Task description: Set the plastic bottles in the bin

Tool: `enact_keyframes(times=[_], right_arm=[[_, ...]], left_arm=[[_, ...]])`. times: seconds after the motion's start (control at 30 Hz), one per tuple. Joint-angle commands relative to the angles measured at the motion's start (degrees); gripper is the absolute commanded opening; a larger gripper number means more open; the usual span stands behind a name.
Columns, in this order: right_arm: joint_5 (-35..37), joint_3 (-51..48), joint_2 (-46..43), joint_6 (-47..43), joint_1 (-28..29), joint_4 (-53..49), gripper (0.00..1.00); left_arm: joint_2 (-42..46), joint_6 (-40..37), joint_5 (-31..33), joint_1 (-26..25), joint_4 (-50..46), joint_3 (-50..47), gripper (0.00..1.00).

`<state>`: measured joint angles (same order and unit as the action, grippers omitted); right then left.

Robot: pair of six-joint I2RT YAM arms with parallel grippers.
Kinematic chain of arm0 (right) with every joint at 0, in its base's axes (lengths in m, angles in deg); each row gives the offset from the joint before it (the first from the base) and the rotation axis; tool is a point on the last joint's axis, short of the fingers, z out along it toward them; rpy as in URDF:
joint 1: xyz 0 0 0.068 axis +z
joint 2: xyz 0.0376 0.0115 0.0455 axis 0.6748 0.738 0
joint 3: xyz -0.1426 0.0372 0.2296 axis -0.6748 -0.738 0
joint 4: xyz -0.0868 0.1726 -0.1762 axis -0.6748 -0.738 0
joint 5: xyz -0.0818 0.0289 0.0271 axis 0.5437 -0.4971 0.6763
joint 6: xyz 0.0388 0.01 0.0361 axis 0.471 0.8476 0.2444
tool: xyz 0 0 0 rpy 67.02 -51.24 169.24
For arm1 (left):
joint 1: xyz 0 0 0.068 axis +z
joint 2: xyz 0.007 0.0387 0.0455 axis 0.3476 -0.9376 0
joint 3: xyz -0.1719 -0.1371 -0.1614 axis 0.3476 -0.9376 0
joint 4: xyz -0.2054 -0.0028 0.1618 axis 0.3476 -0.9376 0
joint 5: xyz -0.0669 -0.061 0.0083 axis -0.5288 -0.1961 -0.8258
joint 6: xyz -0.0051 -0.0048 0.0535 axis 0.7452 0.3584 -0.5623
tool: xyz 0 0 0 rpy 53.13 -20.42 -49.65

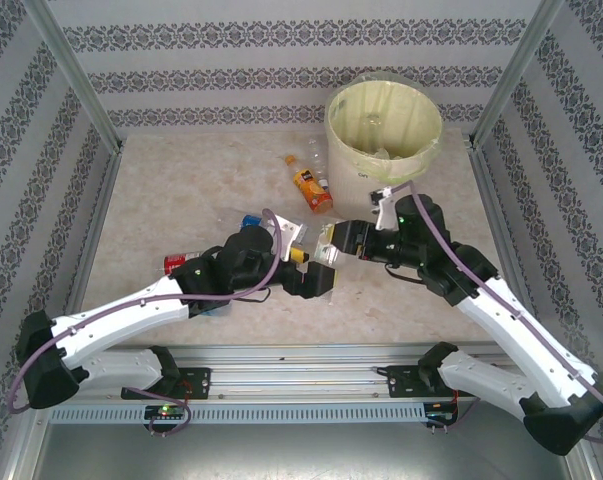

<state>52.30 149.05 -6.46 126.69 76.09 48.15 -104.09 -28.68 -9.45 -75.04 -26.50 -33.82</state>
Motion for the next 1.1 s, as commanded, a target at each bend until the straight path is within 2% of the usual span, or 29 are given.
enact_keyframes(times=[0.0, 0.17, 0.3, 0.5, 0.83, 1.07], right_arm=[[3.68, 4.67, -2.13, -4.72, -1.87, -3.82, 0.52], [5.35, 11.38, -1.72, -9.26, -5.17, -7.86, 0.52], [6.44, 17.46, 0.07, -12.35, -7.47, -9.99, 0.52], [17.70, 27.43, 4.49, -18.91, -8.02, -12.77, 0.51], [25.42, 42.38, 17.51, -28.84, -13.75, -9.88, 0.52], [23.61, 53.59, 29.18, -30.70, -19.40, -9.21, 0.51]], left_arm=[[3.34, 1.23, -0.02, -0.67, 4.77, 0.34, 1.00], [7.46, 1.84, 2.17, -0.67, 9.78, -0.77, 1.00], [10.12, 1.06, 4.69, -0.67, 10.26, -0.39, 1.00], [16.04, 0.17, 9.96, -0.72, 9.85, -2.34, 1.00], [25.62, -3.19, 17.64, -0.67, 0.13, -3.24, 1.00], [29.53, -4.51, 20.76, -0.67, -6.94, -2.96, 1.00]])
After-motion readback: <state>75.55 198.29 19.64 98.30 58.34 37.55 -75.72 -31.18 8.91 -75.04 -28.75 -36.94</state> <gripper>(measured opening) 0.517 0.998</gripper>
